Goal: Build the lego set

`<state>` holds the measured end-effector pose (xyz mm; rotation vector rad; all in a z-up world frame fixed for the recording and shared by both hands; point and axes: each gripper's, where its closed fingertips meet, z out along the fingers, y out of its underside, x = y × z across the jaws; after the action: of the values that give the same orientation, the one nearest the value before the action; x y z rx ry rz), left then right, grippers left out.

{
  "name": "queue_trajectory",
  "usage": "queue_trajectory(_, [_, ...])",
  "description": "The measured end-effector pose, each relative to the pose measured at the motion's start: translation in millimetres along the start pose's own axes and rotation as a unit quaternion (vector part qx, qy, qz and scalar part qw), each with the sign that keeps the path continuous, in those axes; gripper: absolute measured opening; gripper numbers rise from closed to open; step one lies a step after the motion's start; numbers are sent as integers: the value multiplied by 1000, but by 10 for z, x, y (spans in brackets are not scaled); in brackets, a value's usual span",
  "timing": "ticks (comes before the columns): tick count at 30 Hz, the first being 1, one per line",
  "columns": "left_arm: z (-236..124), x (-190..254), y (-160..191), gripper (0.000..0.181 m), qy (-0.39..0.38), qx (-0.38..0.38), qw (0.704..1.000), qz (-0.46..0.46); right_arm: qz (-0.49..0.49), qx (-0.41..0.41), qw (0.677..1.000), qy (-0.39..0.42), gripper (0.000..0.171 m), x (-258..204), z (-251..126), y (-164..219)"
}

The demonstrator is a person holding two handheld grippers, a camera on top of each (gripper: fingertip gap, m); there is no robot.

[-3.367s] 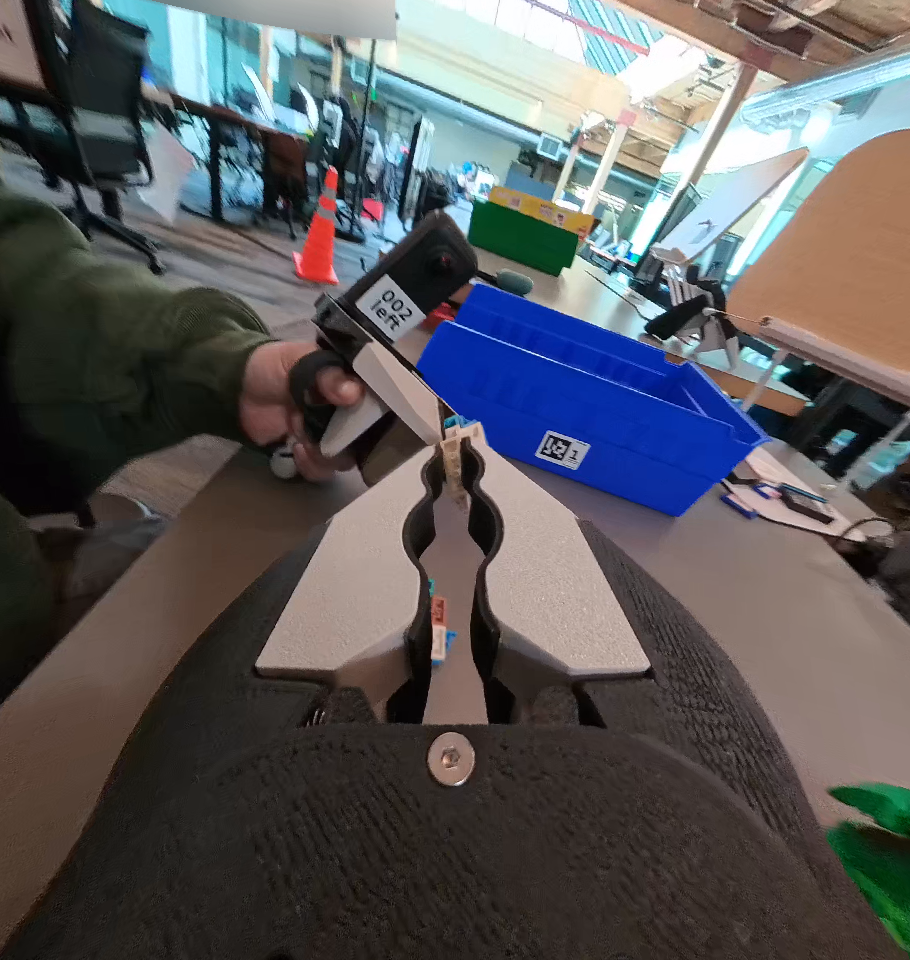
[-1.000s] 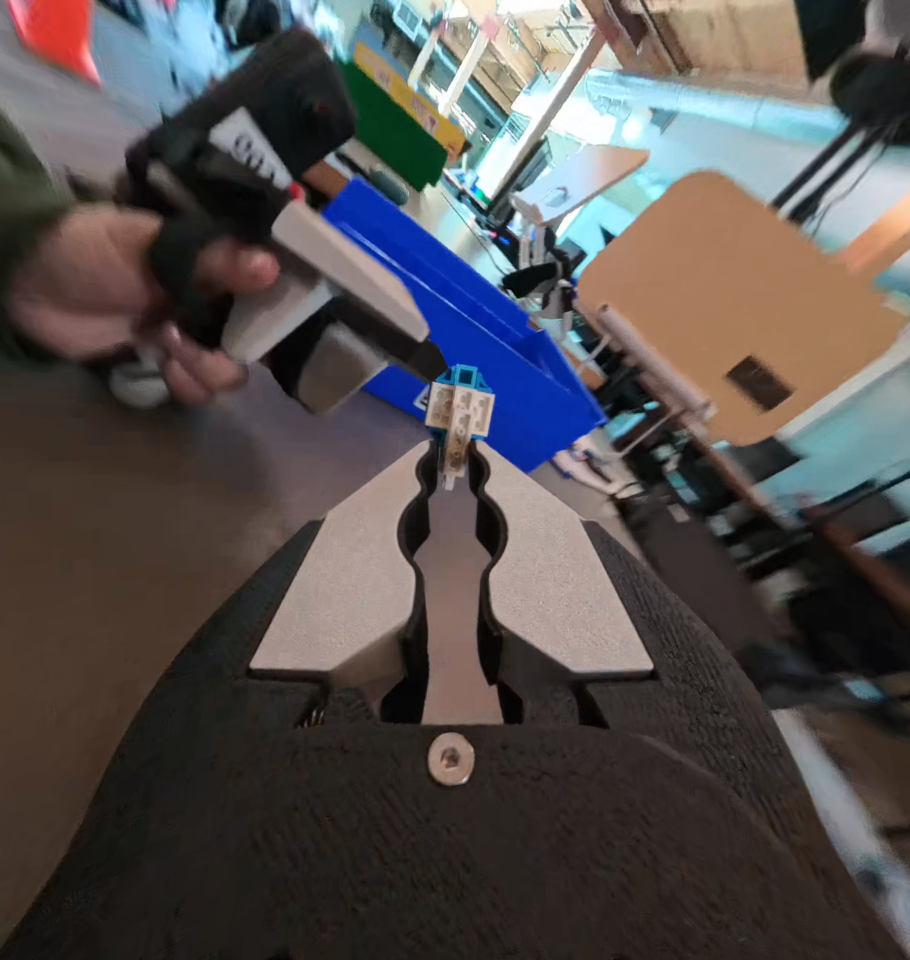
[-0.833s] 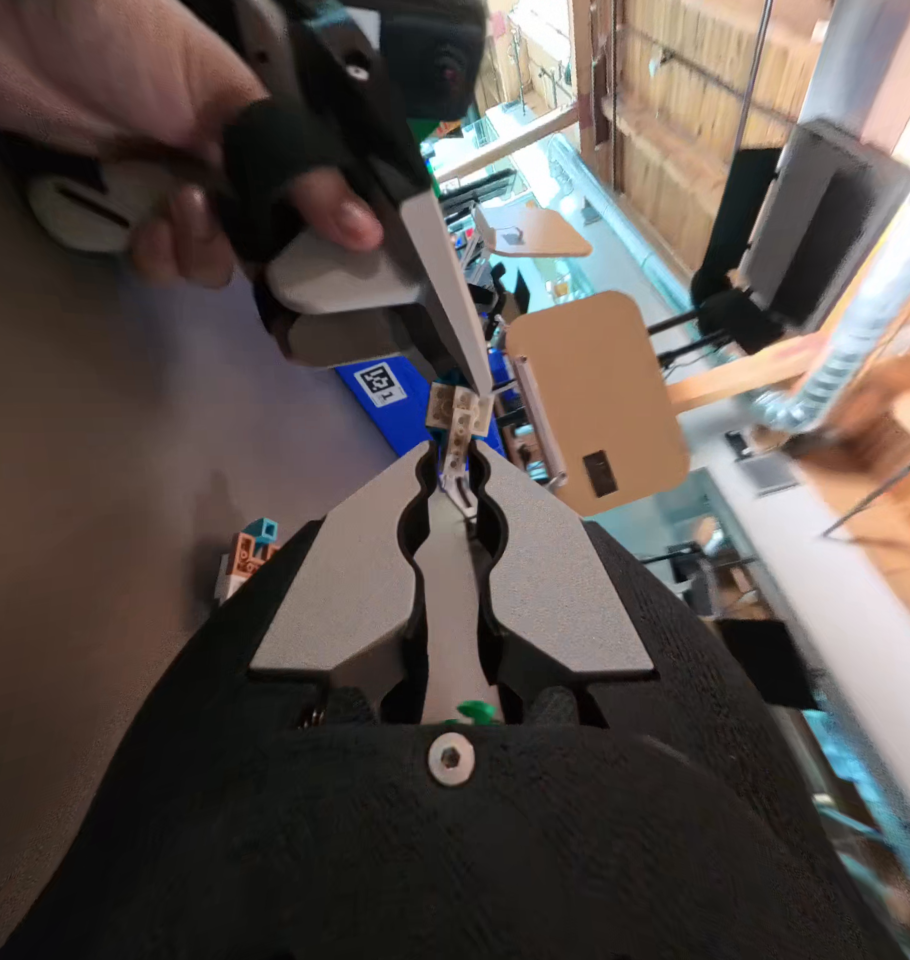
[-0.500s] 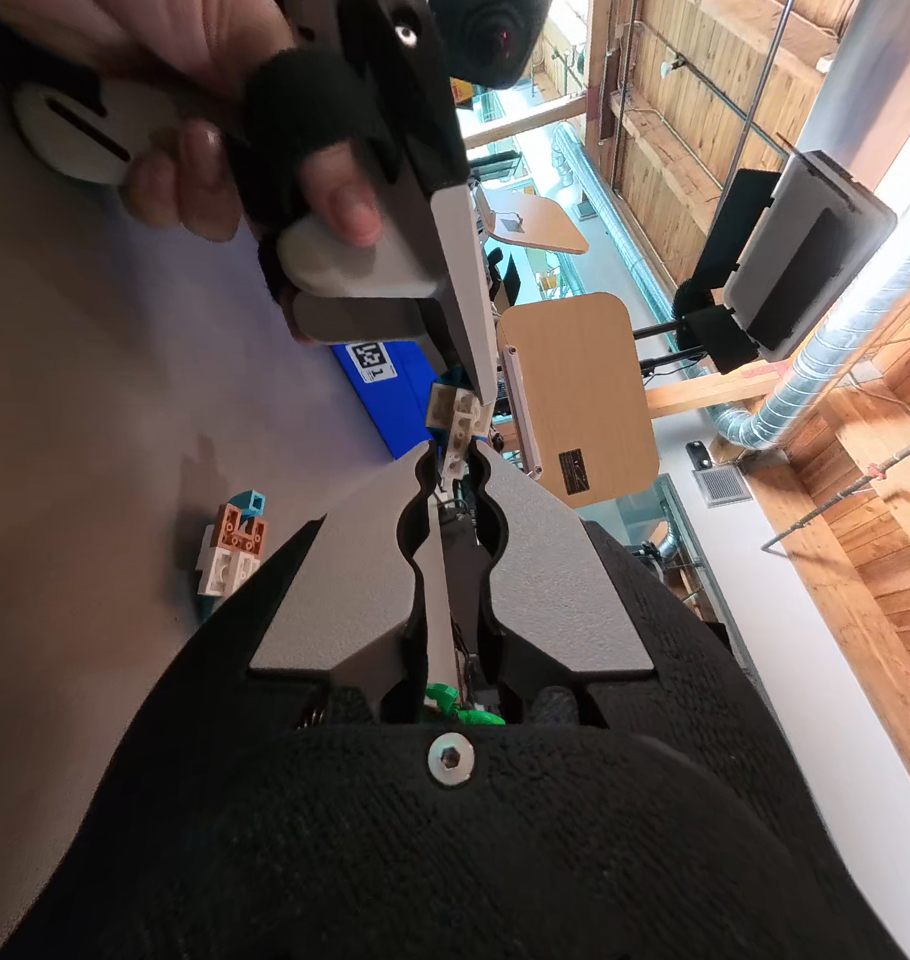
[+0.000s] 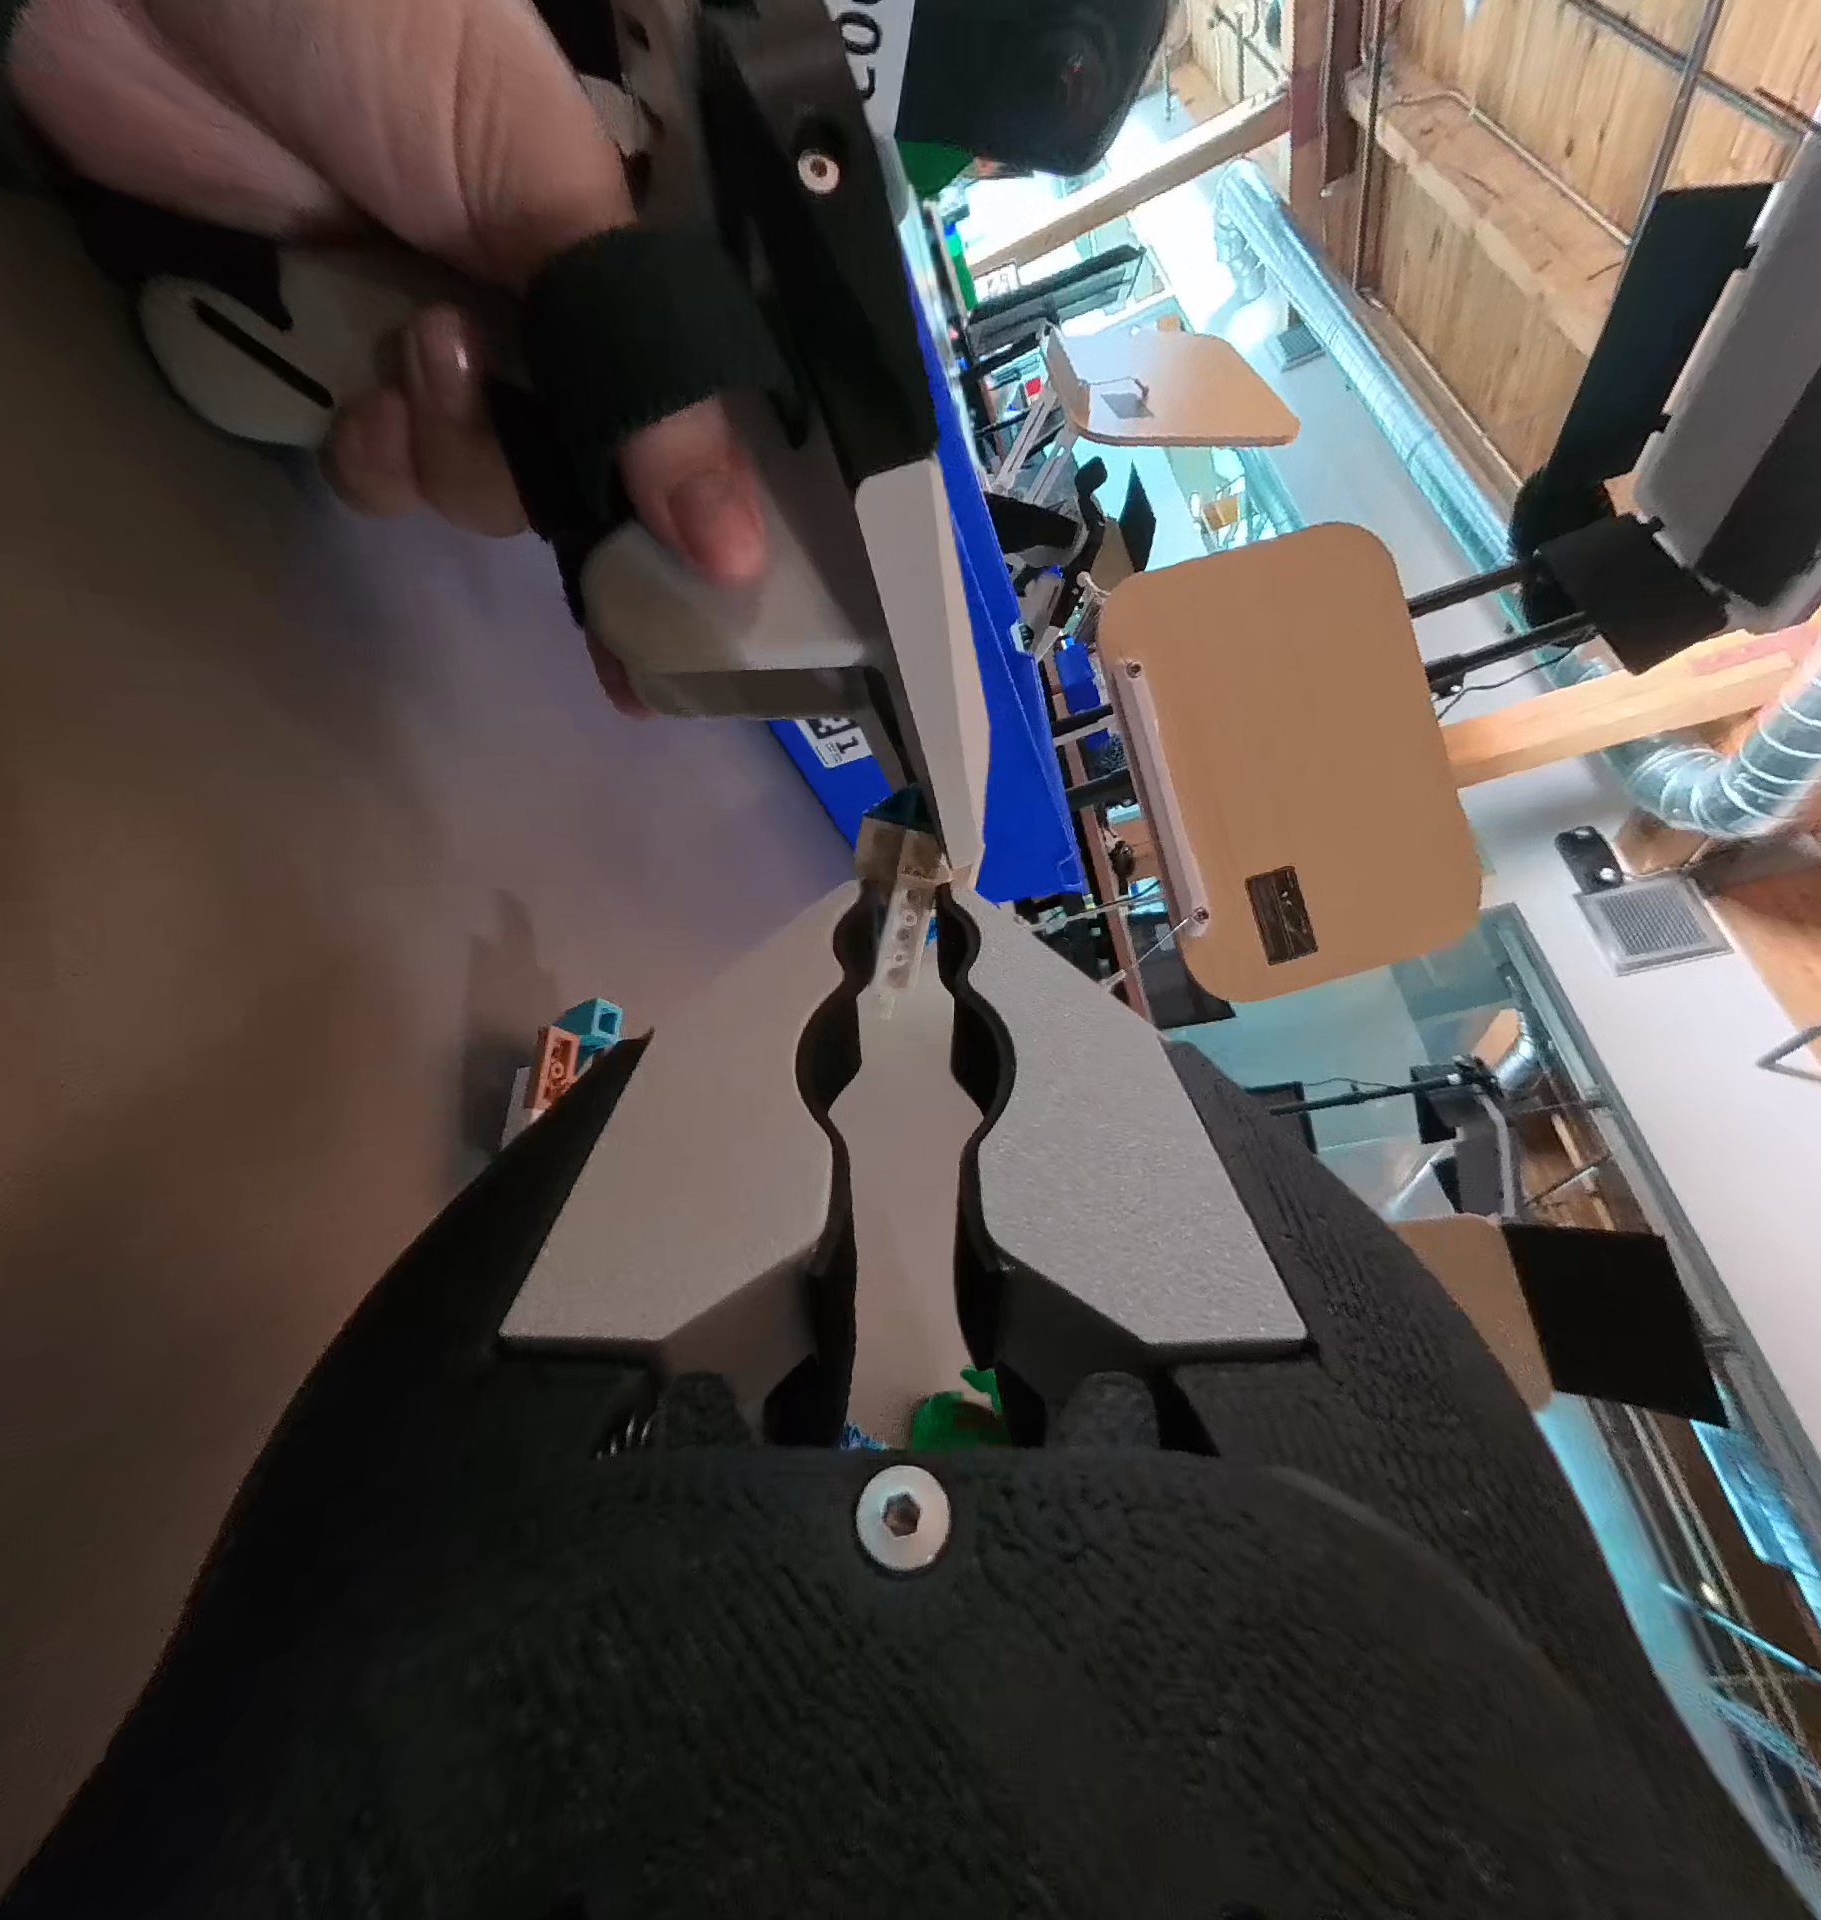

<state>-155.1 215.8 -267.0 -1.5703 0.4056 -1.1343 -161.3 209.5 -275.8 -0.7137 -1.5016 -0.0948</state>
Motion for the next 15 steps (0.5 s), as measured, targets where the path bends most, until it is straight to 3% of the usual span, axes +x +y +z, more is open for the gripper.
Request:
queue_trajectory(3, [-1,-22,-2,8,-3,2,1000,-10,23,-18,1000,-2,6,17,18,18])
queue_trajectory(11, [21,-96,46,2,-77,-21,995,64,25,-19,999,-13,4,14,-21,61])
queue_trajectory(12, [-100,-367,-14,1,-161,-16,985,63,31,6,999,6,4,100,-70,-11])
queue_trajectory(13, [-240,-522,-97,1,-187,-4,981,55,58,29,998,24,4,239,-148,-88])
queue_trajectory(15, [-431,-600,-223,1,-169,45,985,-4,101,48,993,33,4,397,-245,-65])
